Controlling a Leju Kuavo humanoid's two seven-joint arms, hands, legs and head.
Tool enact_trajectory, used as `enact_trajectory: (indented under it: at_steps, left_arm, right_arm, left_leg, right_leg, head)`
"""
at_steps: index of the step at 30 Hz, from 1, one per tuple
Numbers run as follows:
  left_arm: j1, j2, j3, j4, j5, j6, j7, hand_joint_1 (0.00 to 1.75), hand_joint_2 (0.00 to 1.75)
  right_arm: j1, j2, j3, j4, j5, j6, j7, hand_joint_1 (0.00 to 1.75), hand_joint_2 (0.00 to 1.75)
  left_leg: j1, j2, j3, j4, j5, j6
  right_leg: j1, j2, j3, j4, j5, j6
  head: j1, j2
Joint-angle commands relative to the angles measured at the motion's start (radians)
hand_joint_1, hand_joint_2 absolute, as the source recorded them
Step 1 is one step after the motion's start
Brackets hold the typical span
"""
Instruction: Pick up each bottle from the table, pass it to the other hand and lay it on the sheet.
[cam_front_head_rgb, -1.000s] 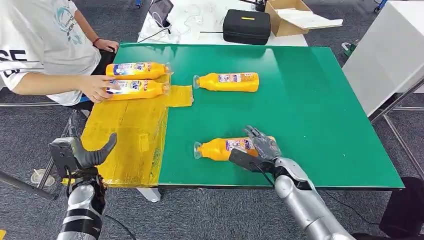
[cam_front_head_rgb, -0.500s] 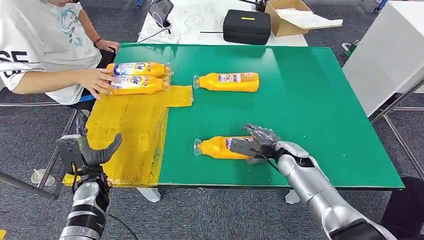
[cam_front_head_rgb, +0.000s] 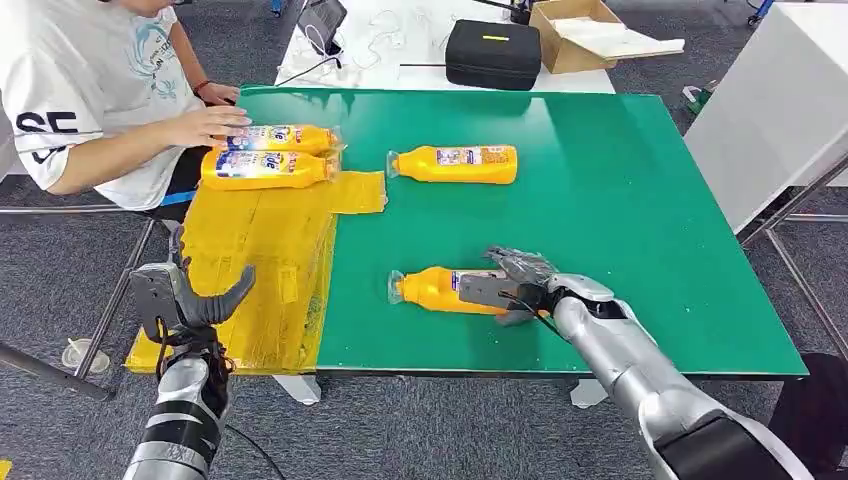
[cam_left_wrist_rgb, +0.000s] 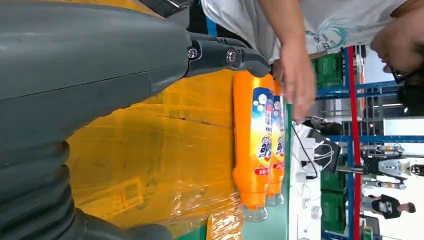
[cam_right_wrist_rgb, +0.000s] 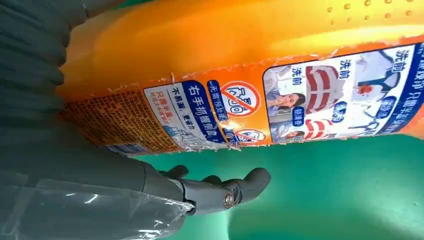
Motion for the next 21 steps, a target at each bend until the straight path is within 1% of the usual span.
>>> enact_trajectory:
  at_steps: [1, 5, 7, 8, 10, 11, 12, 13, 14, 15, 16, 17, 18, 19, 20, 21]
  left_arm:
    - [-0.064, 0.003, -0.024, 0.106, -0.001, -0.003, 0.004, 0.00, 1.75]
    - [-0.063, 0.001, -0.030, 0.110, 0.004, 0.000, 0.004, 0.00, 1.75]
    - [-0.054, -0.001, -0.031, 0.099, 0.009, -0.007, 0.004, 0.00, 1.75]
    - [-0.044, -0.004, -0.028, 0.089, 0.016, -0.019, 0.004, 0.00, 1.75]
    - [-0.026, -0.014, -0.014, 0.074, 0.030, -0.045, 0.004, 0.00, 1.75]
    - [-0.007, -0.022, -0.013, 0.043, 0.031, -0.061, 0.005, 0.00, 1.75]
    - [0.010, -0.028, -0.012, 0.013, 0.033, -0.071, 0.009, 0.00, 1.75]
    - [0.018, -0.030, -0.014, -0.002, 0.033, -0.075, 0.014, 0.00, 1.75]
    - [0.018, -0.030, -0.014, -0.002, 0.033, -0.075, 0.014, 0.00, 1.75]
    - [0.022, -0.031, -0.015, -0.008, 0.032, -0.077, 0.018, 0.00, 1.75]
    - [0.024, -0.033, -0.012, -0.014, 0.043, -0.095, 0.028, 0.00, 1.75]
    - [0.027, -0.035, -0.012, -0.020, 0.050, -0.105, 0.031, 0.00, 1.75]
    - [0.035, -0.042, -0.013, -0.038, 0.067, -0.128, 0.040, 0.00, 1.75]
    - [0.041, -0.046, -0.016, -0.050, 0.075, -0.139, 0.045, 0.00, 1.75]
    - [0.052, -0.053, -0.022, -0.072, 0.101, -0.173, 0.063, 0.00, 1.75]
    - [0.064, -0.058, -0.036, -0.095, 0.121, -0.204, 0.084, 0.00, 1.75]
  right_arm:
    - [0.005, -0.008, 0.064, 0.118, -0.057, 0.026, -0.056, 1.75, 1.75]
    - [0.042, -0.015, 0.054, 0.069, -0.110, -0.021, -0.087, 1.75, 1.75]
    - [0.096, -0.014, 0.001, -0.013, -0.168, -0.092, -0.112, 1.75, 1.75]
    - [0.142, -0.012, -0.033, -0.088, -0.184, -0.158, -0.109, 1.75, 1.75]
    - [0.226, 0.034, -0.122, -0.214, -0.197, -0.292, -0.108, 1.75, 1.75]
    - [0.278, 0.077, -0.186, -0.302, -0.184, -0.381, -0.116, 1.75, 1.75]
    - [0.302, 0.097, -0.205, -0.356, -0.153, -0.418, -0.104, 1.75, 1.75]
    - [0.311, 0.103, -0.208, -0.384, -0.139, -0.412, -0.083, 1.75, 1.75]
    - [0.311, 0.103, -0.208, -0.384, -0.139, -0.412, -0.083, 1.75, 1.75]
    - [0.312, 0.102, -0.210, -0.396, -0.135, -0.406, -0.075, 1.75, 1.75]
    - [0.330, 0.128, -0.260, -0.417, -0.144, -0.452, -0.121, 1.75, 1.75]
    - [0.335, 0.136, -0.273, -0.427, -0.141, -0.469, -0.133, 1.75, 1.75]
    - [0.359, 0.167, -0.317, -0.468, -0.153, -0.524, -0.171, 1.75, 1.75]
    - [0.367, 0.172, -0.324, -0.487, -0.137, -0.544, -0.173, 1.75, 1.75]
    - [0.393, 0.202, -0.365, -0.537, -0.151, -0.603, -0.209, 1.75, 1.75]
    - [0.413, 0.214, -0.384, -0.575, -0.124, -0.655, -0.224, 1.75, 1.75]
  left_leg:
    - [0.001, -0.002, 0.003, -0.001, 0.000, 0.001]
    - [0.000, -0.002, 0.004, -0.001, 0.000, 0.001]
    - [0.001, -0.001, 0.005, -0.002, -0.001, 0.001]
    - [0.001, -0.002, 0.005, -0.002, 0.000, 0.001]
    - [0.001, -0.002, 0.004, -0.002, -0.001, 0.000]
    - [0.001, 0.000, 0.004, -0.002, -0.001, 0.000]
    - [0.001, 0.000, 0.006, -0.003, -0.001, 0.000]
    - [0.001, 0.002, 0.008, -0.004, -0.002, 0.000]
    - [0.000, 0.003, 0.003, -0.001, -0.002, 0.000]
    - [0.000, 0.005, 0.004, -0.001, -0.003, 0.000]
    - [0.001, 0.003, 0.000, 0.000, -0.003, 0.000]
    - [0.000, 0.003, 0.000, 0.000, -0.003, 0.000]
    - [0.001, 0.001, -0.002, 0.000, -0.002, 0.000]
    - [0.001, 0.000, -0.003, 0.000, -0.001, 0.000]
    - [0.001, 0.000, -0.001, 0.000, -0.003, 0.000]
    - [0.001, 0.001, -0.001, 0.000, -0.003, 0.000]
  right_leg:
    - [0.001, -0.003, 0.005, -0.002, -0.001, -0.001]
    - [0.001, -0.003, 0.005, -0.002, -0.001, -0.001]
    - [0.001, -0.003, 0.005, -0.002, -0.001, -0.001]
    - [0.001, -0.003, 0.006, -0.003, -0.001, -0.002]
    - [0.001, -0.003, 0.005, -0.002, -0.001, -0.001]
    - [0.002, -0.001, 0.004, -0.002, -0.001, -0.001]
    - [0.002, -0.001, 0.006, -0.003, -0.001, -0.002]
    - [0.002, 0.000, 0.008, -0.004, -0.002, -0.003]
    - [0.001, 0.002, 0.002, -0.001, -0.001, -0.002]
    - [0.001, 0.003, 0.004, -0.001, -0.002, -0.003]
    - [0.001, 0.002, 0.000, 0.001, -0.001, -0.002]
    - [0.001, 0.002, 0.000, 0.001, -0.002, -0.002]
    - [0.001, 0.001, -0.003, 0.000, -0.001, -0.001]
    - [0.001, 0.000, -0.003, 0.000, -0.001, -0.001]
    - [0.001, 0.000, -0.001, 0.000, -0.002, -0.001]
    - [0.001, 0.000, 0.000, 0.000, -0.003, -0.002]
  head:
    - [0.000, 0.000]
    - [0.000, 0.000]
    - [0.000, 0.000]
    - [0.000, 0.000]
    - [0.000, 0.000]
    - [0.000, 0.000]
    - [0.000, 0.000]
    - [0.000, 0.000]
    - [0.000, 0.000]
    - [0.000, 0.000]
    - [0.000, 0.000]
    - [-0.002, 0.000]
    - [-0.001, 0.000]
    - [-0.001, 0.000]
    - [0.000, 0.000]
    - [0.000, 0.000]
